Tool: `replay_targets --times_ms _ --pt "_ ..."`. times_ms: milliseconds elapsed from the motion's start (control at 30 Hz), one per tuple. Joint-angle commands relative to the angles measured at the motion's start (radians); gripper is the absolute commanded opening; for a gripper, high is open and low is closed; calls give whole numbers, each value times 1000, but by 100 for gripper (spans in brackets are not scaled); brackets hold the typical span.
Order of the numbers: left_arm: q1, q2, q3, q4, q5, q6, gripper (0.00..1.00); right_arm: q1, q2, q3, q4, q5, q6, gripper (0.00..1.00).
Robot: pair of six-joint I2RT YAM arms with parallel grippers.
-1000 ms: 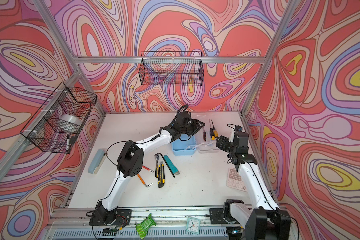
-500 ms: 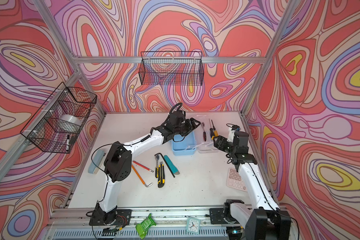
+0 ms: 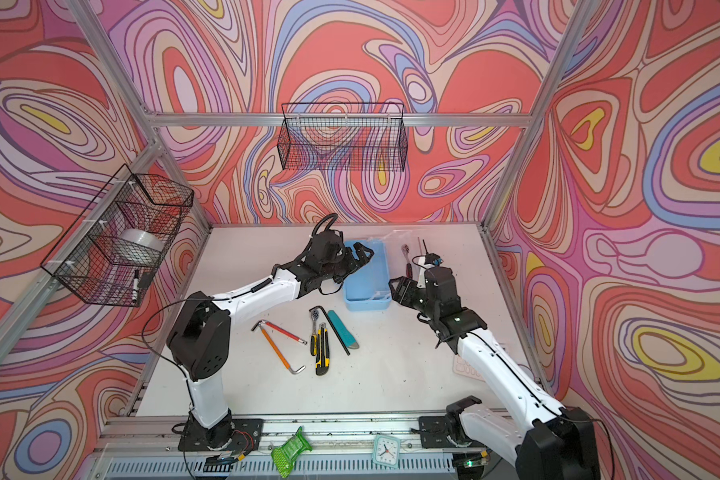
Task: Pack the tool kit
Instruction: 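Withdraw the left gripper while the right gripper moves toward the yellow-black ratchet, then grasp the yellow-black ratchet by its head with the right gripper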
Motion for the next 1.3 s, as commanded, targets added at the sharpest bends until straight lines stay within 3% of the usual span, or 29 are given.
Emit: replay_targets --times_ms 0,367,633,967,1267 --pt "39 -95 -100 8 -68 3 100 79 59 2 45 105 67 70" --pt "172 -355 -416 -62 -158 15 100 387 431 240 42 179 25 65" --pt "300 -572 -642 -140 -188 -9 100 532 707 450 -15 165 -12 59" --pt "444 -839 -824 -262 -203 21 100 589 883 569 -113 174 -11 52" --pt "484 -921 -869 -373 -200 35 100 600 946 612 -158 188 -10 44"
